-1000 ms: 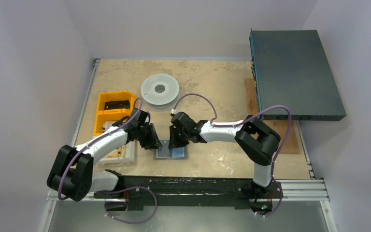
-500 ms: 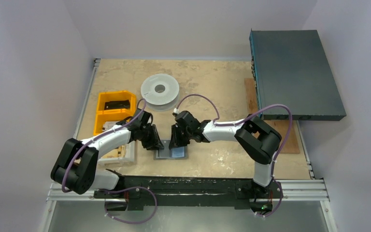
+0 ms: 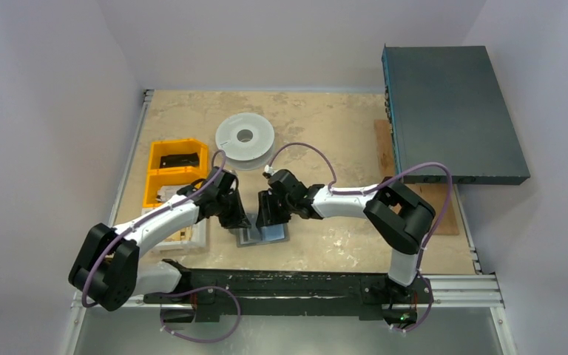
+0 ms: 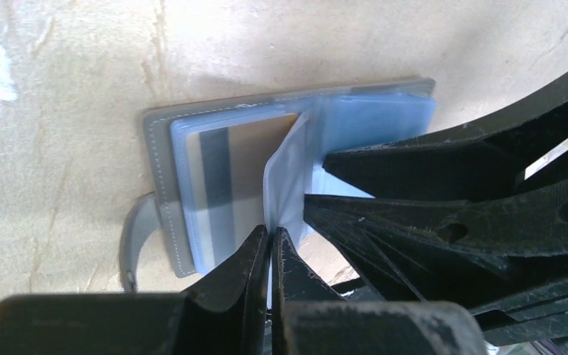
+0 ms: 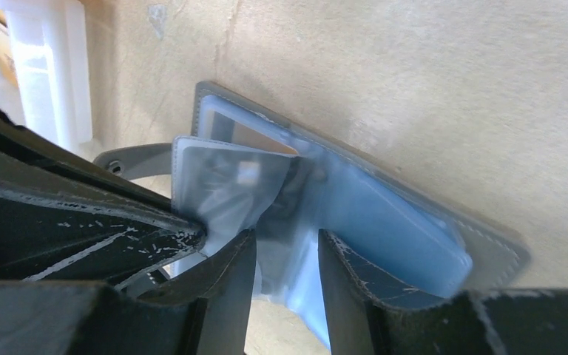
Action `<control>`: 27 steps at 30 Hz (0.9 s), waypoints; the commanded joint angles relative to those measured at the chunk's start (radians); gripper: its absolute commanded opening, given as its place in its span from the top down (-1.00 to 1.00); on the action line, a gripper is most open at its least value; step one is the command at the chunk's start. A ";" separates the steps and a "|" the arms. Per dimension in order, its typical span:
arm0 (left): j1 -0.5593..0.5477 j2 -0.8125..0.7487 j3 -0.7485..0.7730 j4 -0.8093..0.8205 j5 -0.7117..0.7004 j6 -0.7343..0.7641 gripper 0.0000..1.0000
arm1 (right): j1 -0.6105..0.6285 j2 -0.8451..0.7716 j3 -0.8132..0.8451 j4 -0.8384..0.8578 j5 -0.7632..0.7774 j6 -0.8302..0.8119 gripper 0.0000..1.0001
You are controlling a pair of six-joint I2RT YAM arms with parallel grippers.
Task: Take the credit cards out of the card holder
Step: Remove the credit card from the card holder.
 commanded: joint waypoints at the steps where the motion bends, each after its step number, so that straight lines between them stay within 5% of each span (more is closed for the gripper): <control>1: -0.060 -0.023 0.053 -0.038 -0.074 -0.040 1.00 | -0.007 -0.071 -0.016 -0.106 0.081 -0.050 0.23; 6: -0.106 -0.005 0.060 -0.017 -0.090 -0.083 0.98 | -0.012 -0.152 -0.023 -0.134 0.100 -0.042 0.20; 12: -0.138 0.021 0.112 -0.012 -0.092 -0.094 0.65 | -0.032 -0.231 -0.056 -0.162 0.123 -0.034 0.20; 27: -0.228 0.199 0.235 0.090 -0.021 -0.136 0.28 | -0.092 -0.417 -0.189 -0.238 0.215 0.013 0.22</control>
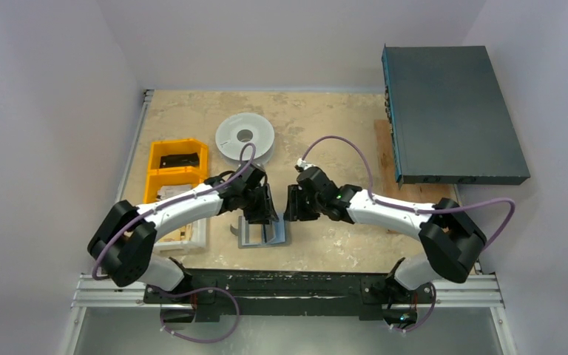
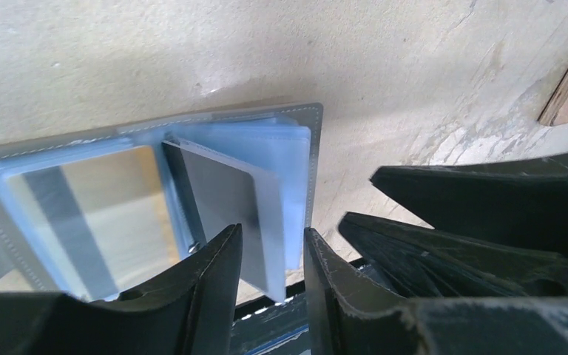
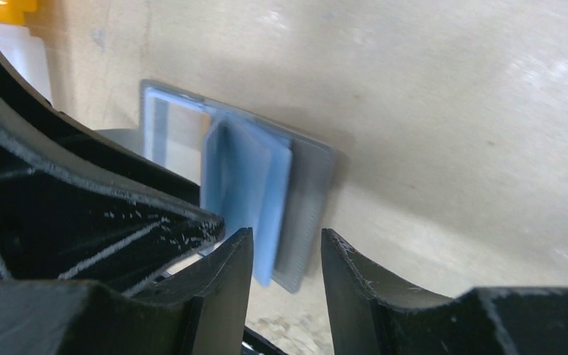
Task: Take the credit cards out of the card holder
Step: Remove the credit card from the card holder.
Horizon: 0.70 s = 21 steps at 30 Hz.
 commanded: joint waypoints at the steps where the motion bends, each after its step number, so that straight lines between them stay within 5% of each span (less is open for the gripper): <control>1: -0.015 0.067 0.043 0.083 0.044 -0.034 0.28 | -0.024 -0.088 -0.050 -0.031 0.051 0.025 0.23; 8: -0.018 0.152 0.041 0.149 0.089 -0.041 0.27 | -0.024 -0.105 -0.061 -0.033 0.058 0.023 0.34; 21: 0.005 0.035 0.024 0.071 0.018 -0.001 0.22 | 0.041 -0.014 0.031 0.001 0.032 0.034 0.60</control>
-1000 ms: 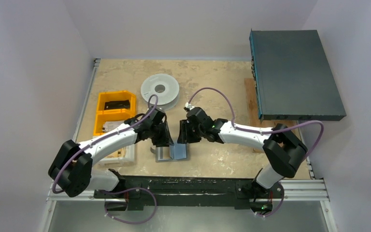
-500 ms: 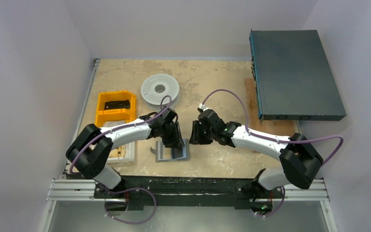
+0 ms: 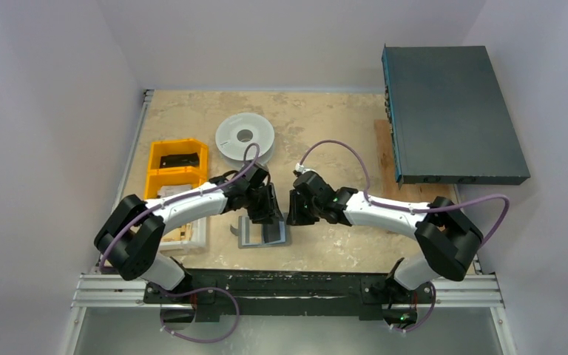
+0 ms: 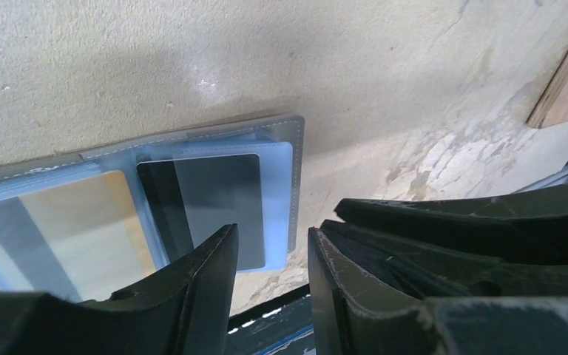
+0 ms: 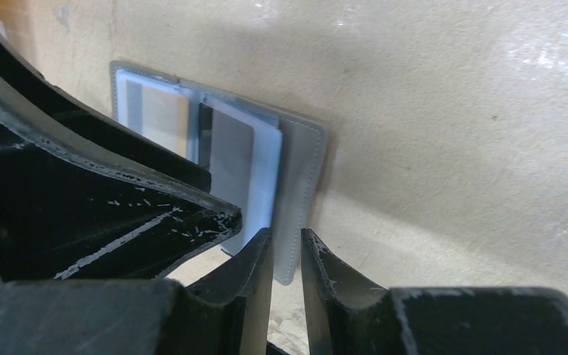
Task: Take the credit cards out of the card holder
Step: Remove the credit card from the card holder.
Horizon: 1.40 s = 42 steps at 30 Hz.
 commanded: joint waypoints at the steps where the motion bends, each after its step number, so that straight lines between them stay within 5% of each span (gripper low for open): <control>1: 0.021 -0.061 0.004 -0.008 -0.021 0.019 0.22 | 0.026 -0.003 0.074 0.031 -0.002 0.012 0.61; 13: 0.105 -0.125 -0.071 -0.008 0.012 0.062 0.33 | 0.066 0.115 0.137 0.047 -0.029 0.007 0.71; 42: 0.113 -0.033 -0.176 0.126 0.090 0.062 0.34 | 0.039 0.261 0.015 0.126 -0.059 0.026 0.87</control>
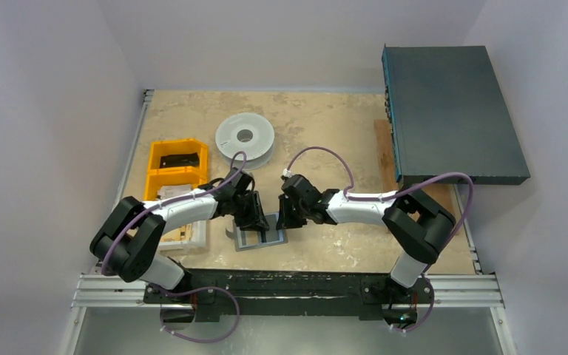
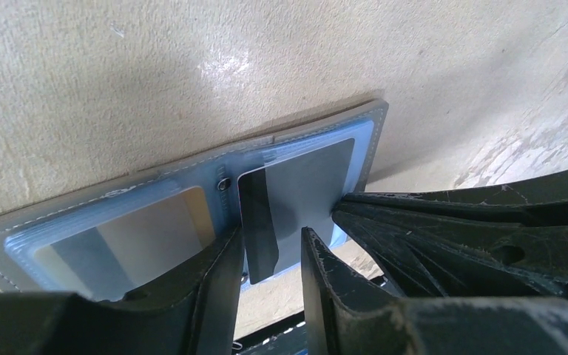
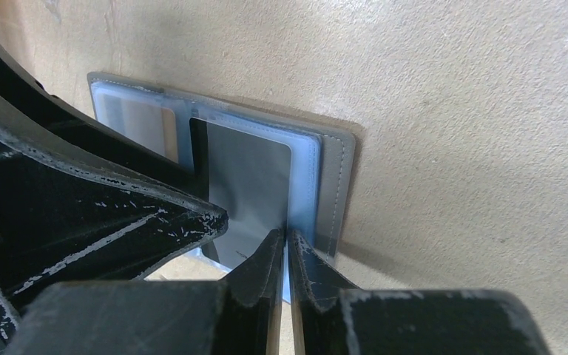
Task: Take the credit cards out of the card holder
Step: Remove the credit card from the card holder.
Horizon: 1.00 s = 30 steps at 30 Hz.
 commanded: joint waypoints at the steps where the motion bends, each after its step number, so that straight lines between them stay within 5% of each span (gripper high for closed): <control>1: 0.003 -0.009 -0.017 0.063 0.031 -0.011 0.35 | 0.002 0.062 -0.025 -0.022 0.019 -0.005 0.87; 24: 0.026 -0.117 -0.037 0.060 0.058 -0.027 1.00 | 0.000 0.109 -0.041 -0.005 0.015 0.003 0.91; 30: 0.036 -0.122 -0.047 0.059 0.068 -0.027 1.00 | 0.000 0.110 -0.043 -0.015 0.025 0.009 0.92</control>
